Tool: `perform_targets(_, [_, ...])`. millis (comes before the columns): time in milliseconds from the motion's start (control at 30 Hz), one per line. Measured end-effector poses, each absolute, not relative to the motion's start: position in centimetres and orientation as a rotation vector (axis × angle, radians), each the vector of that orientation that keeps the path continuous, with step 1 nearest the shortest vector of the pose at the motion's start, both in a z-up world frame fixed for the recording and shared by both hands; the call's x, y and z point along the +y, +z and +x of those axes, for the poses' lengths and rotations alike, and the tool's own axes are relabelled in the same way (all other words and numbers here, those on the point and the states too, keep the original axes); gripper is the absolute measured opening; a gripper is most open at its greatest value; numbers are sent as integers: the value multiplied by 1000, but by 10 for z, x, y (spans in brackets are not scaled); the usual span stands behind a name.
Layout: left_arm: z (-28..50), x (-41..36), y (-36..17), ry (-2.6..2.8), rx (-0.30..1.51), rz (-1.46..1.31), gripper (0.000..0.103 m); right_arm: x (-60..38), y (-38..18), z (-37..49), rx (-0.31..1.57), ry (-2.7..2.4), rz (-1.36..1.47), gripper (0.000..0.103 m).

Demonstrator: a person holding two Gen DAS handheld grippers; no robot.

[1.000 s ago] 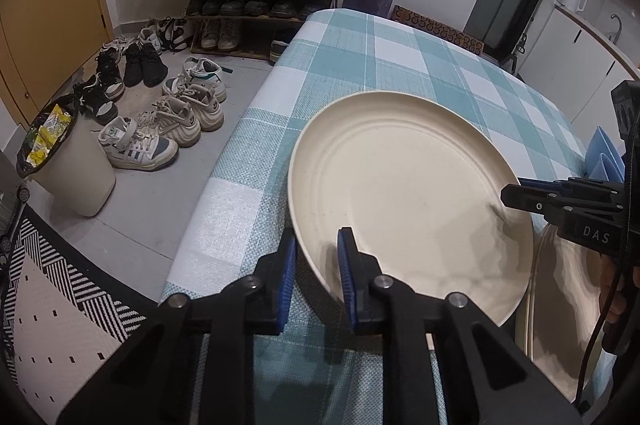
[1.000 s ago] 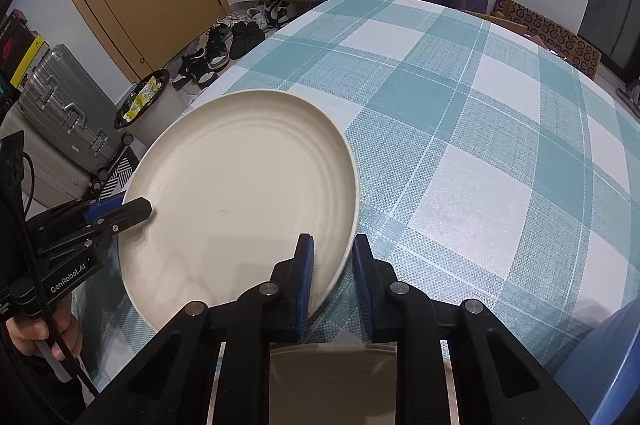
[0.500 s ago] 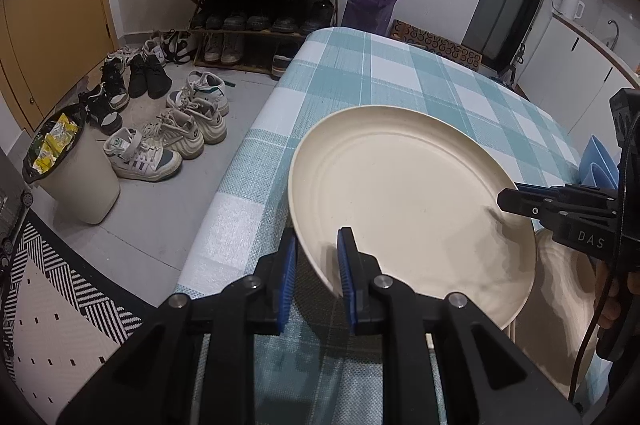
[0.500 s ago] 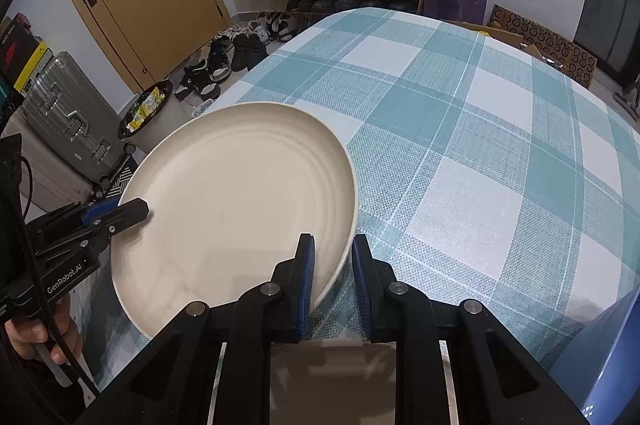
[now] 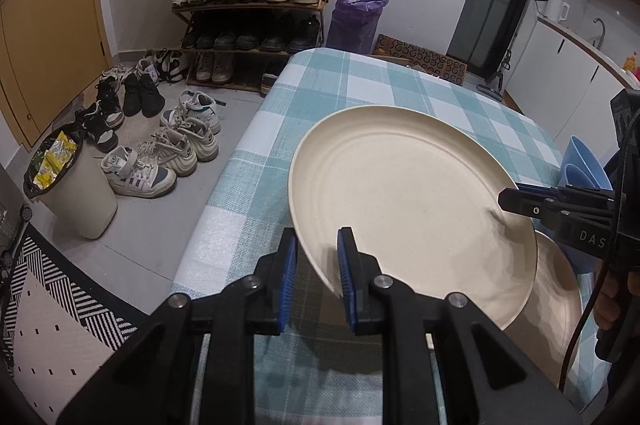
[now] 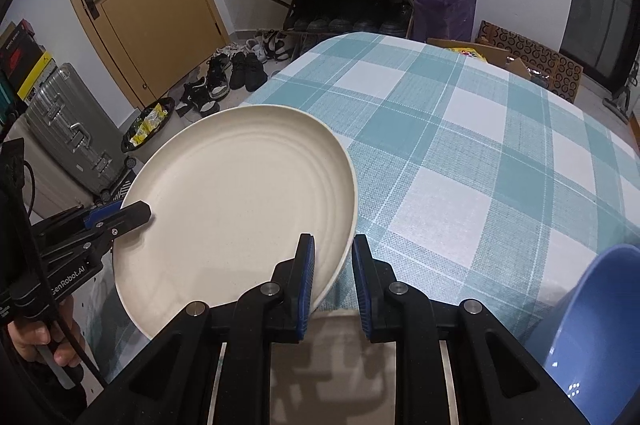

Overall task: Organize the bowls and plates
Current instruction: 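Lift the cream plate with both grippers and carry it toward the stacked plates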

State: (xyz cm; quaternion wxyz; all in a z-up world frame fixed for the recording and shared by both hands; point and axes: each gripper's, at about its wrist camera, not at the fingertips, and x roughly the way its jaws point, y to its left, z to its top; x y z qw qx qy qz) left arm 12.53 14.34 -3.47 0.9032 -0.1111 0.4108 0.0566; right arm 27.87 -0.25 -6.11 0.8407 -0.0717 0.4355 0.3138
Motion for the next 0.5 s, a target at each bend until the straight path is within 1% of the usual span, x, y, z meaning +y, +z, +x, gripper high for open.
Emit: perform_targets(500, [113, 100, -12, 52, 812, -174, 18, -55, -41, 248, 881, 607, -108, 20])
